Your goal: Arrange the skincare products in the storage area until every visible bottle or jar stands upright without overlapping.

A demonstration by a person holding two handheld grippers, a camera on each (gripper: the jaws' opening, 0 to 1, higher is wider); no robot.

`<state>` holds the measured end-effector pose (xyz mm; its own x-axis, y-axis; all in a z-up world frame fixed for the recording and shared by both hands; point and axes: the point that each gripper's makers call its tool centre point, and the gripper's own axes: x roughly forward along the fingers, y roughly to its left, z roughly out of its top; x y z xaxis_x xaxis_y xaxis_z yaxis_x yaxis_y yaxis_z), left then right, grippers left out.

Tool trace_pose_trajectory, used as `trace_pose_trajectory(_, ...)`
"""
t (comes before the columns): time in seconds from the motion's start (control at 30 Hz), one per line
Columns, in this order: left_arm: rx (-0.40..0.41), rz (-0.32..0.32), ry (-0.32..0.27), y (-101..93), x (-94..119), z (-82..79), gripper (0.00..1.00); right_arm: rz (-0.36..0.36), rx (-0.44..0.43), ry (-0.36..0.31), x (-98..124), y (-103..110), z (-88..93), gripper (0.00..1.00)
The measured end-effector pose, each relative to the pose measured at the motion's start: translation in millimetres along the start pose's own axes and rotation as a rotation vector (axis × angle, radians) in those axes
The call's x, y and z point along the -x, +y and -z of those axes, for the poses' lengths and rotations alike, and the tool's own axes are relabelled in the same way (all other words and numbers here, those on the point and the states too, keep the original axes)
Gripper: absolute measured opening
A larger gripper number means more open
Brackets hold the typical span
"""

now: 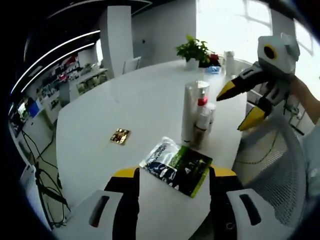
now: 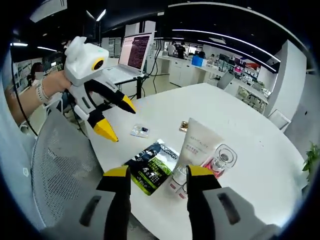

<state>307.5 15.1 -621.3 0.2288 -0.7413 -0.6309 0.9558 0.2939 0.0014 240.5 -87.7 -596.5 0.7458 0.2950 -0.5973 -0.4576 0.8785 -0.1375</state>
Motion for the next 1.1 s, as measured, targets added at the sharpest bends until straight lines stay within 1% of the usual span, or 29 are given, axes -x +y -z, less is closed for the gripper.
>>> trace_pose_trajectory(0.27,0.010,-0.022,-0.004,1.7,9.0,-2.3,0.60,0.037,-0.026,0.004,8.8,-13.4,5.6,0.51)
trace_pose_trajectory(0.4,0.009,-0.042,-0.005,5.1,14.8,-2.3,0.65,0.049,-0.041,0.012,11.4,-19.4,9.2,0.54)
trace_pose_trajectory(0.5,0.021,-0.050,-0.013,6.9,19.7,-3.2,0.68,0.055,-0.049,0.016,13.0,-22.0,10.5,0.58)
trace_pose_trajectory(0.6,0.025,-0.062,-0.013,8.7,21.3,-2.4,0.74,0.068,-0.054,0.024,15.5,-26.1,11.8,0.64)
trace_pose_trajectory(0.67,0.020,-0.078,-0.006,11.0,22.7,-1.5,0.77,0.077,-0.049,0.032,18.5,-28.7,12.3,0.67)
trace_pose_trajectory(0.77,0.019,-0.095,-0.008,13.8,25.6,-3.1,0.80,0.080,-0.068,0.020,23.7,-31.8,9.9,0.75)
trace_pose_trajectory(0.8,0.021,-0.104,-0.013,14.4,34.4,-3.5,0.82,0.082,-0.071,0.022,24.9,-32.9,9.8,0.78)
trace_pose_trajectory(0.87,0.022,-0.115,-0.014,15.8,37.8,-4.2,0.85,0.096,-0.059,0.034,26.0,-35.8,12.7,0.83)
trace_pose_trajectory(1.07,0.021,-0.123,-0.022,16.2,43.0,-5.7,0.89,0.123,-0.051,0.038,29.3,-41.8,14.0,0.98)
trace_pose_trajectory(1.1,0.021,-0.124,-0.026,15.7,43.7,-6.3,0.91,0.124,-0.049,0.040,29.6,-41.9,14.5,0.99)
